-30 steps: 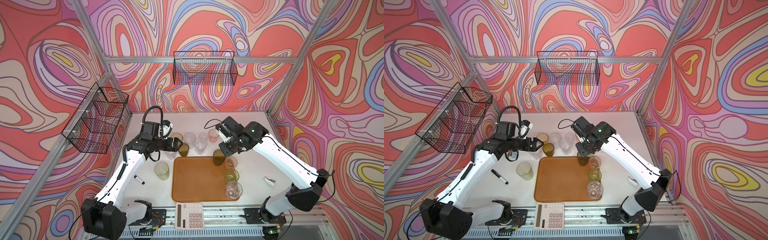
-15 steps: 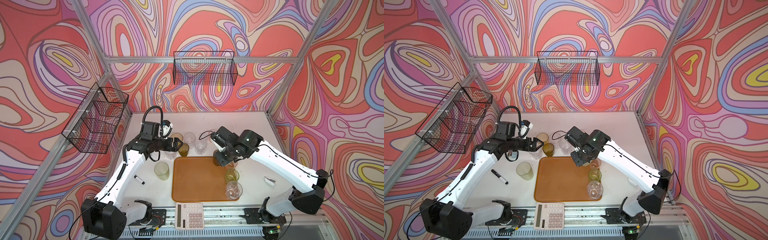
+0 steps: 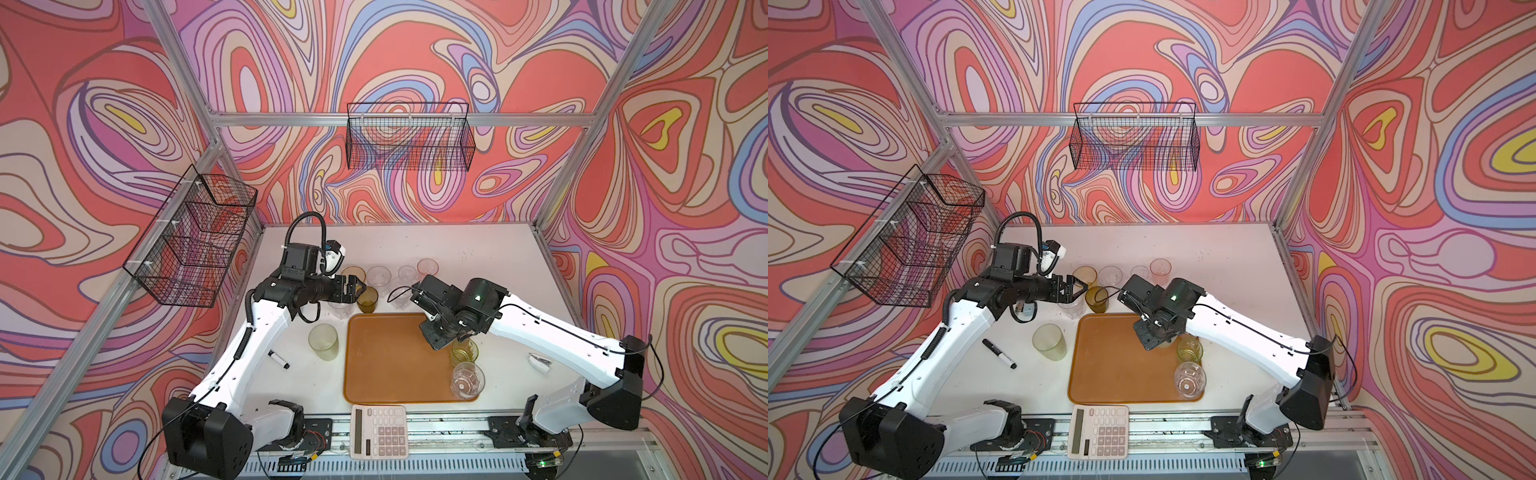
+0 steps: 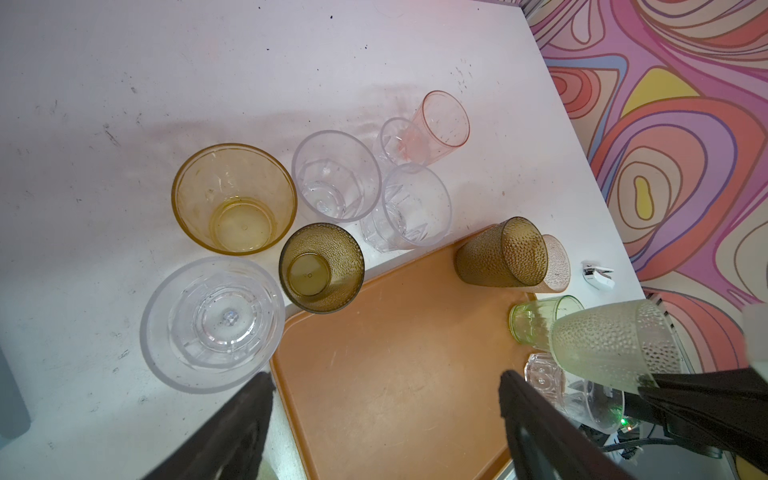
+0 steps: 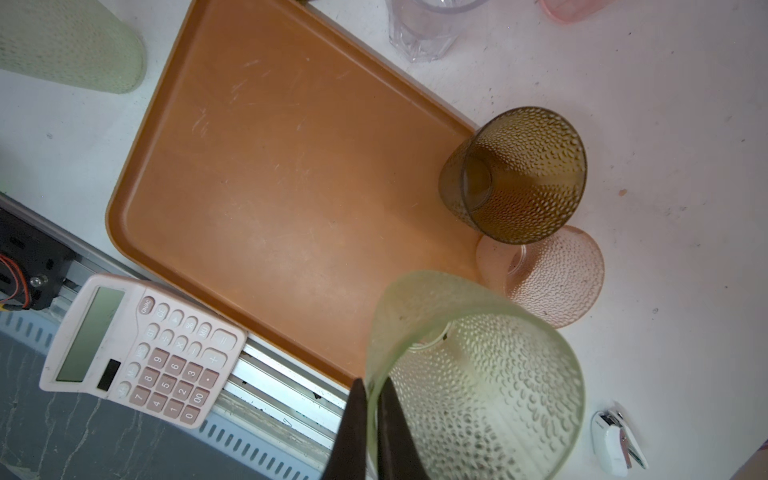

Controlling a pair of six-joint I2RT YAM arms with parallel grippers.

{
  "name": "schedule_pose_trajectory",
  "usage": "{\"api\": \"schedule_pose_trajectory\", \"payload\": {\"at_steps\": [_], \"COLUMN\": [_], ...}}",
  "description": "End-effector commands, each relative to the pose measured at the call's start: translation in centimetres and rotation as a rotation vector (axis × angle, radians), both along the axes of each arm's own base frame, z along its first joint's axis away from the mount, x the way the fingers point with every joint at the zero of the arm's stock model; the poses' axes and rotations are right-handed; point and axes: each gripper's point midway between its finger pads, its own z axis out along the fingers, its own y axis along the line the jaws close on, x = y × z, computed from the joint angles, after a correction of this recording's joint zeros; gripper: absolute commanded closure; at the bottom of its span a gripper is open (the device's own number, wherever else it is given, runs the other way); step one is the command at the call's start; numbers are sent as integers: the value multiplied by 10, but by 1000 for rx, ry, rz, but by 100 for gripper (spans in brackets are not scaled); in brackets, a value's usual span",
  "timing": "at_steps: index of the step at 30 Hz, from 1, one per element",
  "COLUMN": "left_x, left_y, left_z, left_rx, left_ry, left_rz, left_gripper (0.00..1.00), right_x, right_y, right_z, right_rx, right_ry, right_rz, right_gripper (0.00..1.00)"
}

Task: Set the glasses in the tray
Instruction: 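Lift the pale green cup with the right gripper toward the tray, then lower the pale green cup onto the tray beside the olive cup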

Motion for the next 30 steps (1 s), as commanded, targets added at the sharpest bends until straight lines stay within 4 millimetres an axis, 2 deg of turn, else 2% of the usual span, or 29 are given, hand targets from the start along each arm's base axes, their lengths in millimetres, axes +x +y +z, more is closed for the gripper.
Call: {"api": "schedule_pose_trajectory", "payload": {"at_steps": [1, 16, 30], "left_x": [-4, -3, -4], "left_y": [-3, -3, -3], "left_z": [7, 5, 5], "left_rx": [-3, 0, -2], "left_ry": [-19, -11, -13], "left_rz": [-24, -24, -26], "left_gripper": [12, 12, 12], "right_x": [2, 1, 6], "right_y": [5, 15, 10], "right_z": [1, -38, -63], "right_rx": [38, 53, 7], "right_ry": [-27, 3, -7], "right_rz": [-16, -8, -37], "right_gripper": [100, 100, 100]}}
